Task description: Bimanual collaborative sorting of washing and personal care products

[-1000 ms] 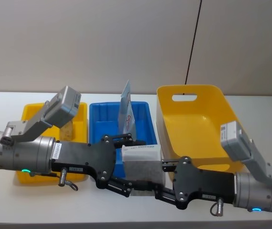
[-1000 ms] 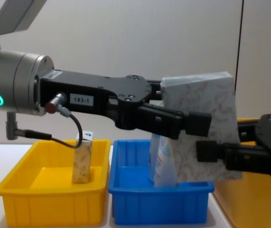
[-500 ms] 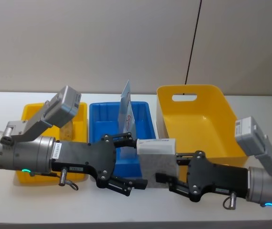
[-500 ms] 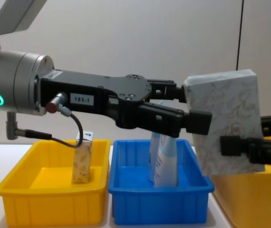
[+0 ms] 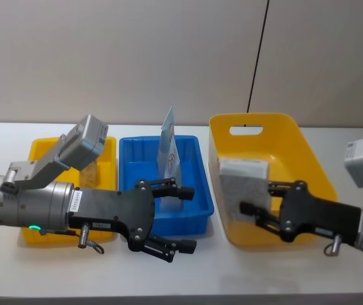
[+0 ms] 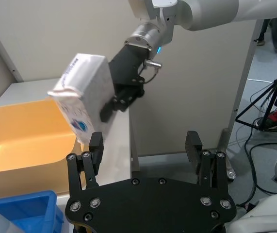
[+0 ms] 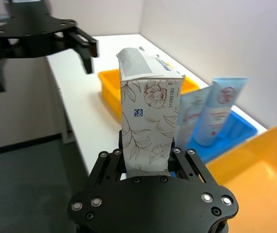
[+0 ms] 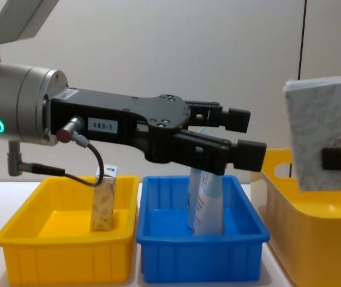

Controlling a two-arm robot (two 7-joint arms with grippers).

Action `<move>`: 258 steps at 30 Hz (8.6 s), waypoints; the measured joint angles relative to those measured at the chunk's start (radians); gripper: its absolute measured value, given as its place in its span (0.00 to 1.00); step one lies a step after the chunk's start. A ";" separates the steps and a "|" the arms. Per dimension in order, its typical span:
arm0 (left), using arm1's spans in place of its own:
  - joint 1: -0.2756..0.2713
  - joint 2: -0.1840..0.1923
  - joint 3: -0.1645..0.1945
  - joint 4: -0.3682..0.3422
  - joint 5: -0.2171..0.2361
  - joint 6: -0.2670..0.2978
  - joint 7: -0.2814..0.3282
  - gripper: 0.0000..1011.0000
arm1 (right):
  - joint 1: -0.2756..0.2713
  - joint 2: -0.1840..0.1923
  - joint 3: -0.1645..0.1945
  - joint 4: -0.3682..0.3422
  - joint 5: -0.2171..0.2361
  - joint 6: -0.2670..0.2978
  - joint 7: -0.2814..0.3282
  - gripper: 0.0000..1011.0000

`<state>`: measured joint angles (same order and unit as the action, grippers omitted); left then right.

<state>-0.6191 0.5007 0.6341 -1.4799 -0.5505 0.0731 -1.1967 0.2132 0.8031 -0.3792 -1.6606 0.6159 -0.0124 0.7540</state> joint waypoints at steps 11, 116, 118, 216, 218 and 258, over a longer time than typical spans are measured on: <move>0.000 0.000 0.000 0.000 0.000 0.000 0.000 0.99 | -0.013 0.020 0.048 0.012 0.009 0.002 -0.048 0.36; 0.092 -0.011 -0.071 -0.022 -0.066 -0.076 0.112 0.99 | 0.134 -0.376 -0.007 0.230 -0.366 0.237 -0.789 0.99; 0.110 -0.013 -0.085 -0.029 -0.074 -0.087 0.139 0.99 | 0.134 -0.376 -0.007 0.230 -0.366 0.237 -0.789 0.99; 0.265 0.120 -0.143 -0.225 -0.097 0.140 0.532 0.99 | 0.144 -0.378 0.011 0.047 -0.214 0.364 -0.566 0.99; 0.265 0.120 -0.143 -0.225 -0.097 0.140 0.532 0.99 | 0.144 -0.379 0.010 0.040 -0.208 0.375 -0.559 0.99; 0.265 0.120 -0.143 -0.225 -0.097 0.140 0.532 0.99 | 0.189 -0.456 -0.102 0.069 -0.273 0.494 -0.530 0.99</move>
<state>-0.3542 0.6203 0.4910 -1.7051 -0.6474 0.2133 -0.6644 0.4017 0.3466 -0.4809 -1.5921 0.3425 0.4815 0.2239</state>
